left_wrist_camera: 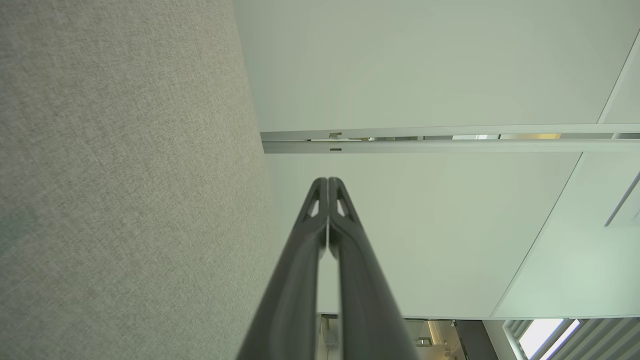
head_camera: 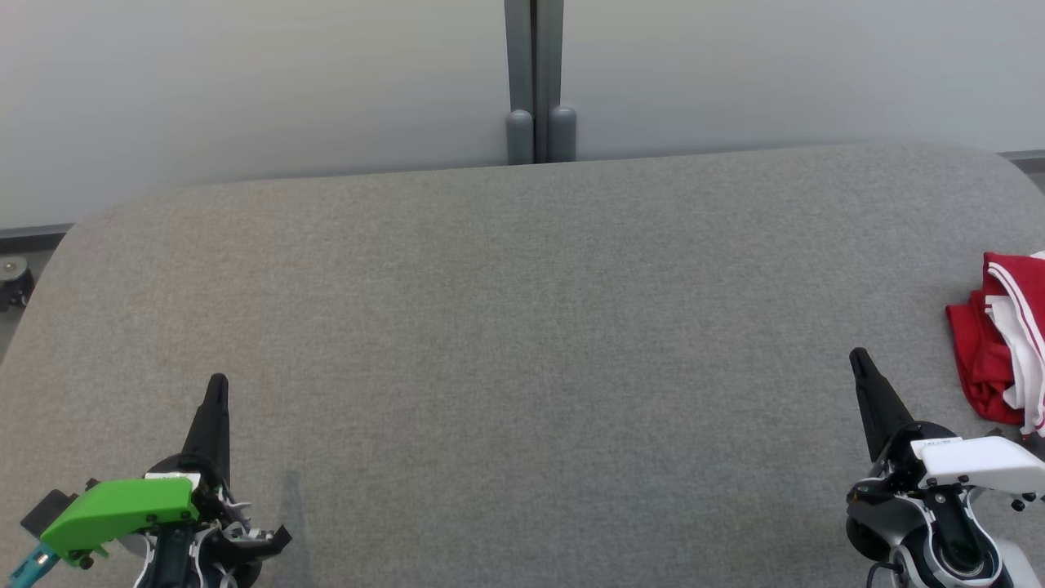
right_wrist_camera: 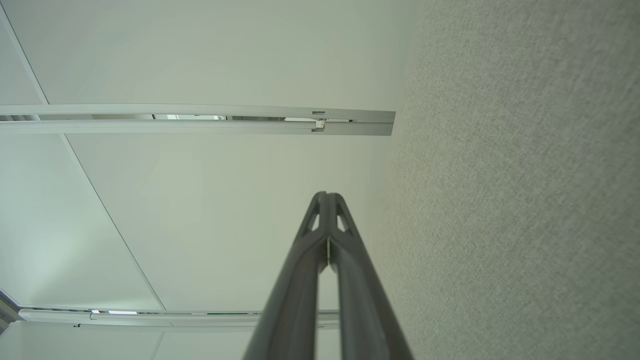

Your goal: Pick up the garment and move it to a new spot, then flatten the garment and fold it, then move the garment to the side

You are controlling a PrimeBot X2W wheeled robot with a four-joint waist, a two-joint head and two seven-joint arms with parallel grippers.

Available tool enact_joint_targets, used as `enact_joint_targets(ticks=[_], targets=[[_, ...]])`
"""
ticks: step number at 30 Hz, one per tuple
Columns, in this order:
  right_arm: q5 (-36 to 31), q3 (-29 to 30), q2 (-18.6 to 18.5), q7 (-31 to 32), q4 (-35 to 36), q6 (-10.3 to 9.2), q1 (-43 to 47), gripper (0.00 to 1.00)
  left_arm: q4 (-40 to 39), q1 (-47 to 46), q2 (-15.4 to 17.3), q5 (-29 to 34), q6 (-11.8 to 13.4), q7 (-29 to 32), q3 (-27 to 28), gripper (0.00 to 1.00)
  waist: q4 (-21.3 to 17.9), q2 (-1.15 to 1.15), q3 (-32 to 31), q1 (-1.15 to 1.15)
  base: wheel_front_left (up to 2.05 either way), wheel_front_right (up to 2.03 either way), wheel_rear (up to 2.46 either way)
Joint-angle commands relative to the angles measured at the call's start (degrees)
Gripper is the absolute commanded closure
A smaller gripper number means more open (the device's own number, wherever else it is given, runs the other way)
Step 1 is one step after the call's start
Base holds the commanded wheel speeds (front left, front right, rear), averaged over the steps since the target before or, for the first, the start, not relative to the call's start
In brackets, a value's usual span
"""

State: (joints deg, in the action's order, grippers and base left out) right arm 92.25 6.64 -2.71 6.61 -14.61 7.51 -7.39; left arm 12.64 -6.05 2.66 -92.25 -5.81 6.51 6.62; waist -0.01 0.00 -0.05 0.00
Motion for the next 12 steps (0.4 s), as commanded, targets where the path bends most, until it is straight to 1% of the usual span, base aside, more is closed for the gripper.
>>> enact_joint_targets(ticks=[1,12], targets=[[0.1,0.1,-0.3,0.2,0.2,-0.04,0.8,1.0,-0.2,-0.7,0.4,-0.2,-0.2,0.3,0.1,1.0,0.0,0.0,0.0,0.0,0.0,0.0,0.0],[0.1,0.1,-0.3,0.2,0.2,-0.04,0.8,1.0,-0.2,-0.7,0.4,-0.2,-0.2,0.3,0.1,1.0,0.0,0.0,0.0,0.0,0.0,0.0,0.0]])
